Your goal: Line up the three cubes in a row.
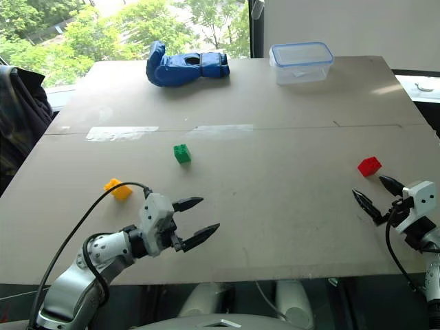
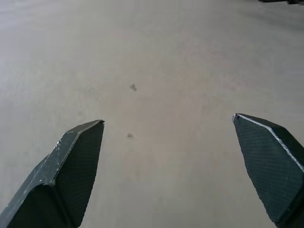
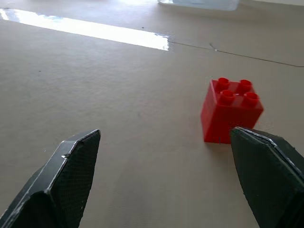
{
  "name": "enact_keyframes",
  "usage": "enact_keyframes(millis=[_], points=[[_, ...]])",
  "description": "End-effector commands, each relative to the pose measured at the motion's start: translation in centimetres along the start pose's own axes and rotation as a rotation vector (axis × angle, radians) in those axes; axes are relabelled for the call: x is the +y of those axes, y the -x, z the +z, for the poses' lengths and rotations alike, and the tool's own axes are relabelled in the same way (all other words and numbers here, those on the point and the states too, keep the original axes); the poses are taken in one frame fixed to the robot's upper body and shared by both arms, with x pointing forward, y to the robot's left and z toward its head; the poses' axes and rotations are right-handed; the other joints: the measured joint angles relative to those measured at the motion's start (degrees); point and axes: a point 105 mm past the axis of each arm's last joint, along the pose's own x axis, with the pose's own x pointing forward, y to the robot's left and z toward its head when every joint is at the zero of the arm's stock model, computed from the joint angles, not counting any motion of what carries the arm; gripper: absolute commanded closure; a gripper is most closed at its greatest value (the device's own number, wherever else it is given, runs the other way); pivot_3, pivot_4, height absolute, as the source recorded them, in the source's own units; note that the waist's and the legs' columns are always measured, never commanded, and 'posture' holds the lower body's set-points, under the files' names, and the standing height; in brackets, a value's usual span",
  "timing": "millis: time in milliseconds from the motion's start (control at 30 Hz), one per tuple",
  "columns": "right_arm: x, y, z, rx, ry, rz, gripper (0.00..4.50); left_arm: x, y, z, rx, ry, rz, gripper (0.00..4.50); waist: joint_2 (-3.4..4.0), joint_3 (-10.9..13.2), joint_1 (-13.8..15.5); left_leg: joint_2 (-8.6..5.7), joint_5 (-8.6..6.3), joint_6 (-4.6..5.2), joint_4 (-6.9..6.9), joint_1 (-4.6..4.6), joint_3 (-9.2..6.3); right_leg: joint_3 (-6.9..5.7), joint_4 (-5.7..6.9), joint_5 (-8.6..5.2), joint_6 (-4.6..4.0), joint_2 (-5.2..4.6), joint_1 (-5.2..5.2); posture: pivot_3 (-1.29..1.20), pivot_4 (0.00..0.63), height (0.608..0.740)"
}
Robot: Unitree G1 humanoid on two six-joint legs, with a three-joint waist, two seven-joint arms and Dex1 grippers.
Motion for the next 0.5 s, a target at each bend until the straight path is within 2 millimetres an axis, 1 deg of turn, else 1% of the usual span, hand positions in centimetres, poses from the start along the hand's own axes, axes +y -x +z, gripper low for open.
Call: enact_keyframes(millis=[33, 133, 200, 267, 433, 500], points=[[-1.7, -0.9, 0.8, 0.006, 0.009, -0.065, 0.00, -0.8, -0.7, 3.4, -0.047, -0.060, -0.118, 0.05, 0.03, 0.02, -0.05, 0.00, 0.00, 0.00, 0.01, -0.01, 0.01, 0.01, 0.00, 0.01, 0.00, 0.00, 0.00, 0.00, 0.150, 0.740], [-2.5, -2.5, 1.1, 0.008, -0.012, -0.094, 0.00, -0.8, -1.2, 5.0, -0.048, -0.092, -0.169, 0.05, 0.03, 0.04, -0.09, -0.01, 0.00, 0.00, 0.01, 0.00, 0.02, 0.02, -0.01, 0.01, 0.00, 0.01, 0.00, 0.00, 0.150, 0.740], [-2.8, -3.6, 1.6, -0.006, -0.032, -0.121, 0.00, -1.1, -1.2, 5.6, -0.039, -0.109, -0.204, 0.05, 0.03, 0.04, -0.20, -0.02, 0.00, 0.00, 0.00, -0.04, 0.02, 0.02, -0.02, 0.01, 0.00, 0.03, -0.04, 0.00, 0.150, 0.740], [-2.9, -4.3, 1.9, -0.009, -0.023, -0.127, 0.00, -1.3, -1.1, 5.9, -0.037, -0.103, -0.224, 0.05, 0.04, 0.04, -0.19, -0.01, 0.01, -0.01, 0.00, -0.11, 0.04, 0.03, -0.03, 0.01, 0.00, 0.04, -0.13, 0.00, 0.150, 0.740], [-3.0, -4.9, 2.0, -0.009, -0.033, -0.133, 0.00, -1.8, -0.8, 6.0, -0.035, -0.100, -0.247, 0.05, 0.04, 0.04, 0.23, -0.03, 0.16, -0.27, 0.02, -0.73, -0.12, -0.11, -0.03, 0.03, 0.00, -0.01, -0.65, 0.00, 0.150, 0.740], [-3.0, -4.9, 1.8, 0.005, -0.036, -0.135, 0.58, -1.9, -0.7, 6.0, -0.036, -0.107, -0.248, 0.00, 0.04, 0.04, 0.19, -0.06, 0.16, -0.27, 0.02, -0.84, -0.10, -0.11, -0.03, 0.03, 0.01, -0.06, -0.74, 0.00, 0.150, 0.740]])
